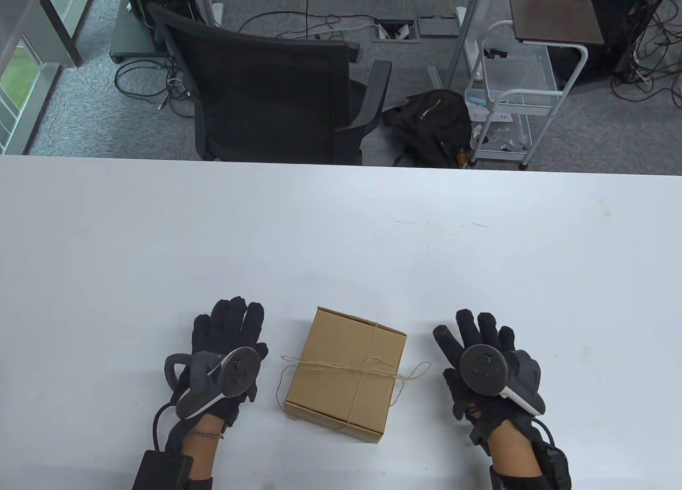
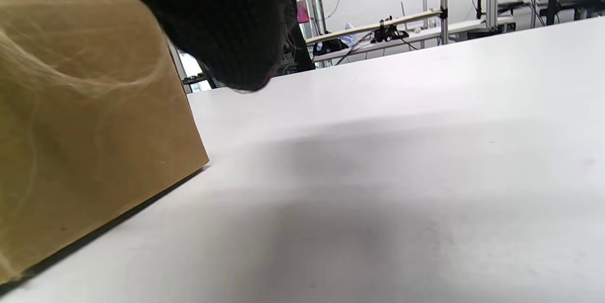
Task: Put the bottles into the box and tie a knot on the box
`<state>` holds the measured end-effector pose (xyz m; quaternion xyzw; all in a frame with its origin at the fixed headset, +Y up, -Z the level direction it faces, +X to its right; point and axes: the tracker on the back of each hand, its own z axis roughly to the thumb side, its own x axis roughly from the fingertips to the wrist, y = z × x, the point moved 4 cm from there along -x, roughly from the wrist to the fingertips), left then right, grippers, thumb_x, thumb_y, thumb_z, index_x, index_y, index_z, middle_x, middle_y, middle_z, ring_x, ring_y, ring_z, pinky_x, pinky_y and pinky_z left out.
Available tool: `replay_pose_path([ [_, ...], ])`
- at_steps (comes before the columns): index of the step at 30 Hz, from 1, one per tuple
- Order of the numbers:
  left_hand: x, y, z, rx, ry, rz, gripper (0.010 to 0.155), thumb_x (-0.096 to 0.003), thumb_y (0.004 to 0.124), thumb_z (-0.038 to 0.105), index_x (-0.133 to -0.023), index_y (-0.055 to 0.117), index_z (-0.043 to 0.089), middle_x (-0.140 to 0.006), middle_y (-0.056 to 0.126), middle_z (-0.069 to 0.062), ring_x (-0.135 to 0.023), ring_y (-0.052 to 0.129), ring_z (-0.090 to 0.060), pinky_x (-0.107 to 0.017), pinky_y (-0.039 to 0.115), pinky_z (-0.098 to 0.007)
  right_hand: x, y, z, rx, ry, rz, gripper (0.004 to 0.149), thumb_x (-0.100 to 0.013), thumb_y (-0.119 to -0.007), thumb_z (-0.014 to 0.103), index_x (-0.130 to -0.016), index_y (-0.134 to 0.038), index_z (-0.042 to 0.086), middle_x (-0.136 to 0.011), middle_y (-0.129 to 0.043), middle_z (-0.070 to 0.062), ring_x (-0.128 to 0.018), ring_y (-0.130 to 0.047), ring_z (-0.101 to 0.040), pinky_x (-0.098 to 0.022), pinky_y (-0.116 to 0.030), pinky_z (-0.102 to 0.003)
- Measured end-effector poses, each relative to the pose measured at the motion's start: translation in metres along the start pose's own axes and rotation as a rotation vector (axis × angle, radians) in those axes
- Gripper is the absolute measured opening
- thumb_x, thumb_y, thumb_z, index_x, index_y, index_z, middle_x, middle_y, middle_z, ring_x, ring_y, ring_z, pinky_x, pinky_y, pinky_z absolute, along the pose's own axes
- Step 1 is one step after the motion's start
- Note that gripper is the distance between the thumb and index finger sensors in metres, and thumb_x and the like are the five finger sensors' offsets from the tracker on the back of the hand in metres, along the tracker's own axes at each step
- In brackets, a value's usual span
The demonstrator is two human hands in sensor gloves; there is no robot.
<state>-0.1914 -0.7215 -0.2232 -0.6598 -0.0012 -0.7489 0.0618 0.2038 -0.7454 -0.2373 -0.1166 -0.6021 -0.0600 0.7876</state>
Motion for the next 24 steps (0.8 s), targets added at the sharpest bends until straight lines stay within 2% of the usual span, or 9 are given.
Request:
replay_pose_path([
  [3,-0.001,0.013,-0.011,0.003,-0.035,-0.072,0.09,-0.05,0.078,0.056,-0.121,0.029,0.031,-0.131,0.023,-0.019,-0.113,0.022,-0.056,-0.071,0.029,-0.077,-0.001,-0.009,0.0,0.012,-0.012,0.006,0.084,-0.047,-0.082,0.038,-0.112,-0.031,0.03,-0.114,0.0,-0.013,-0.097,0.006,-0.049,-0.061,0.002,-0.073],
  [4,-0.002,0.018,-0.014,0.01,-0.032,-0.1,0.092,-0.0499,0.077,0.058,-0.121,0.025,0.032,-0.13,0.019,-0.018,-0.113,0.017,-0.056,-0.069,0.026,-0.079,-0.002,-0.013,-0.001,0.024,-0.005,0.013,0.086,-0.047,-0.08,0.044,-0.112,-0.025,0.031,-0.113,0.003,-0.012,-0.096,0.008,-0.048,-0.06,0.003,-0.073],
  [6,-0.001,0.024,-0.017,0.023,-0.049,-0.132,0.095,-0.0499,0.076,0.061,-0.119,0.016,0.035,-0.129,0.009,-0.018,-0.111,0.01,-0.057,-0.068,0.021,-0.08,-0.003,-0.019,-0.003,0.029,-0.014,0.011,0.086,-0.048,-0.077,0.046,-0.11,-0.018,0.033,-0.112,0.007,-0.009,-0.096,0.011,-0.046,-0.059,0.005,-0.073],
  [9,-0.001,0.033,-0.015,0.022,-0.038,-0.174,0.096,-0.0498,0.074,0.063,-0.118,0.011,0.036,-0.128,0.005,-0.018,-0.11,0.006,-0.056,-0.067,0.018,-0.08,-0.004,-0.024,-0.007,0.012,-0.018,0.013,0.087,-0.048,-0.075,0.051,-0.109,-0.015,0.034,-0.112,0.008,-0.009,-0.096,0.012,-0.046,-0.058,0.007,-0.073],
  [24,0.0,0.03,0.0,0.015,0.006,-0.151,0.096,-0.0495,0.074,0.063,-0.117,0.011,0.036,-0.127,0.003,-0.019,-0.11,0.005,-0.057,-0.066,0.017,-0.081,-0.004,-0.027,-0.003,0.011,-0.005,0.001,0.085,-0.048,-0.073,0.053,-0.11,-0.017,0.033,-0.112,0.007,-0.009,-0.096,0.011,-0.046,-0.058,0.007,-0.073],
])
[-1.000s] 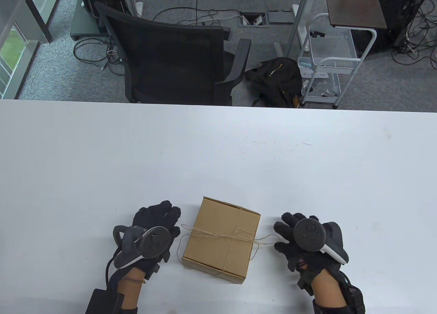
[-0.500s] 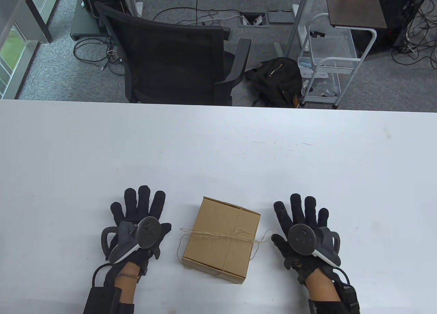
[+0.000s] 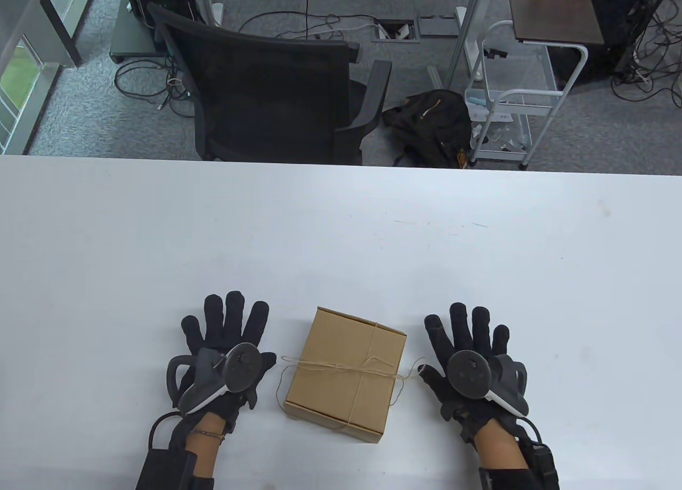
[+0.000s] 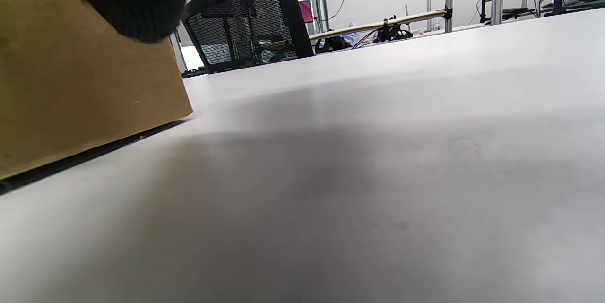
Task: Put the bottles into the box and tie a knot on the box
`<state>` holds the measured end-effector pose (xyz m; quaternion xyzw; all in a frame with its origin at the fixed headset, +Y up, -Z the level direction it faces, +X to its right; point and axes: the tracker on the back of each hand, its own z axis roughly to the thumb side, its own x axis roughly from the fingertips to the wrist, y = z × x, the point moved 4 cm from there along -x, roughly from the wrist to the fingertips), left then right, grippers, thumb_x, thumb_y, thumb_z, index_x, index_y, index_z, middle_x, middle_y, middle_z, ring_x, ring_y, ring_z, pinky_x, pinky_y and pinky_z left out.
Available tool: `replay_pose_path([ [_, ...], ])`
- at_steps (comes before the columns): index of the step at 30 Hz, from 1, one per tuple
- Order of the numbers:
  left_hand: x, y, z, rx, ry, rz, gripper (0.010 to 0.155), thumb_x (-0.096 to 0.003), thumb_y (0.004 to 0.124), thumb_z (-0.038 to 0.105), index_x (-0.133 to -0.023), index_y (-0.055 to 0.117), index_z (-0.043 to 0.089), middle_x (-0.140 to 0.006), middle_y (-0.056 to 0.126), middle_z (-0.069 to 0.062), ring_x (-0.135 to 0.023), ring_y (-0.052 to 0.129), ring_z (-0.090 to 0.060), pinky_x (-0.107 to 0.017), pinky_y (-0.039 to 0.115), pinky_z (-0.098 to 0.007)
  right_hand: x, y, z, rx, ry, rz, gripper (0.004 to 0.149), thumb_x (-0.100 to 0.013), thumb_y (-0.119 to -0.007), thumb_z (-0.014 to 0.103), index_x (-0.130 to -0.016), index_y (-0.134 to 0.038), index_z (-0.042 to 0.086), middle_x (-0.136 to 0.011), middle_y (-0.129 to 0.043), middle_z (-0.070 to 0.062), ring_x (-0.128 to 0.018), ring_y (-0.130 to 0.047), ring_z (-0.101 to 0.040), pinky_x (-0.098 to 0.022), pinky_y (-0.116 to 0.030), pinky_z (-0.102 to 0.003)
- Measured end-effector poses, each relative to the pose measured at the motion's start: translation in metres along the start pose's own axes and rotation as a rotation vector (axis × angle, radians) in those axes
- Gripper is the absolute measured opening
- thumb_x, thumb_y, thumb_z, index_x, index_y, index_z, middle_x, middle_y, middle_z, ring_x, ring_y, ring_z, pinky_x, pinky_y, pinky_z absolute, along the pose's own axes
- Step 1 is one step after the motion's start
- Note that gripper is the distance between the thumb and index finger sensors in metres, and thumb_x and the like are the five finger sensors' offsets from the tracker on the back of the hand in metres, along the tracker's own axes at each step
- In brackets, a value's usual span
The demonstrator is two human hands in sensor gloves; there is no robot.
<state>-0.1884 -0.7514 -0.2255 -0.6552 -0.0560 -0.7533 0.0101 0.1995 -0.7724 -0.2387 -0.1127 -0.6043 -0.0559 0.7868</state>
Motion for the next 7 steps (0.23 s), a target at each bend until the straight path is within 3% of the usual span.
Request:
replay_pose_path([
  [7,0.0013,-0.001,0.0051,-0.006,0.011,0.003,0.096,-0.0497,0.074,0.062,-0.118,0.011,0.036,-0.127,0.003,-0.019,-0.11,0.005,-0.057,-0.066,0.017,-0.081,0.001,-0.0011,0.0021,0.001,-0.001,0.006,0.085,-0.048,-0.073,0.052,-0.11,-0.018,0.032,-0.112,0.006,-0.01,-0.096,0.011,-0.046,-0.059,0.006,-0.073],
])
